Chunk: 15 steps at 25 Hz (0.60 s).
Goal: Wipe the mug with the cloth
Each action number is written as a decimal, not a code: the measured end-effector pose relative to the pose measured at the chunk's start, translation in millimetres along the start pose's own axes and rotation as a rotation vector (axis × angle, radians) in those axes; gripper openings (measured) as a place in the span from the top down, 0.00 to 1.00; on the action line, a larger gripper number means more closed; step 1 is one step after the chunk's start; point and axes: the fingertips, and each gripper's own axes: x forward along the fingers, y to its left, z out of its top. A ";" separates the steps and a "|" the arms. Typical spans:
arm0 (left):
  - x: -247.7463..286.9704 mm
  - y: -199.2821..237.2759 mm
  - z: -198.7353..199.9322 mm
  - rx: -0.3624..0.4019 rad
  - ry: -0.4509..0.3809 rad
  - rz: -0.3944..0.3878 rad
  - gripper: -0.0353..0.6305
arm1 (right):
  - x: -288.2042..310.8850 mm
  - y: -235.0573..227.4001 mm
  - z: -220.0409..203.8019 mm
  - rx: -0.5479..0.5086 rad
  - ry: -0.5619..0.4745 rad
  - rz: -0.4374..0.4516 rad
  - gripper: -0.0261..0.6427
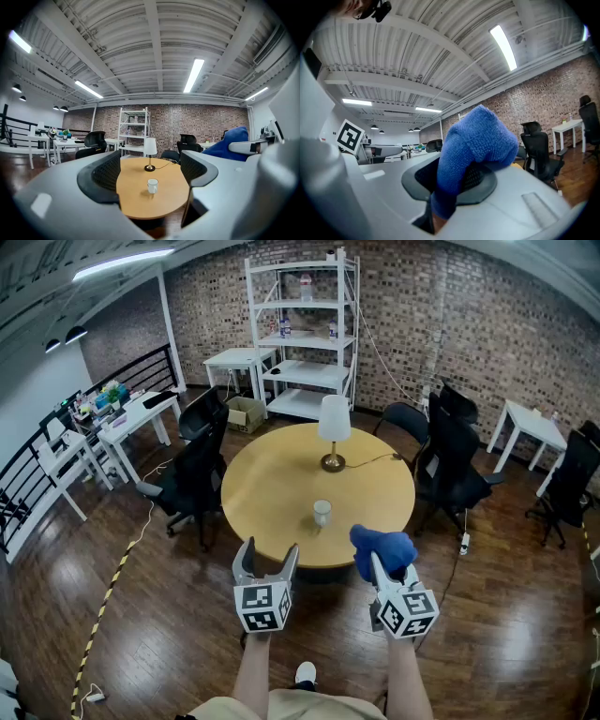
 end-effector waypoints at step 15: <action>100.0 65.7 -54.7 -0.051 0.102 -0.037 0.38 | 119.7 -19.0 -48.0 0.010 0.107 -0.026 0.86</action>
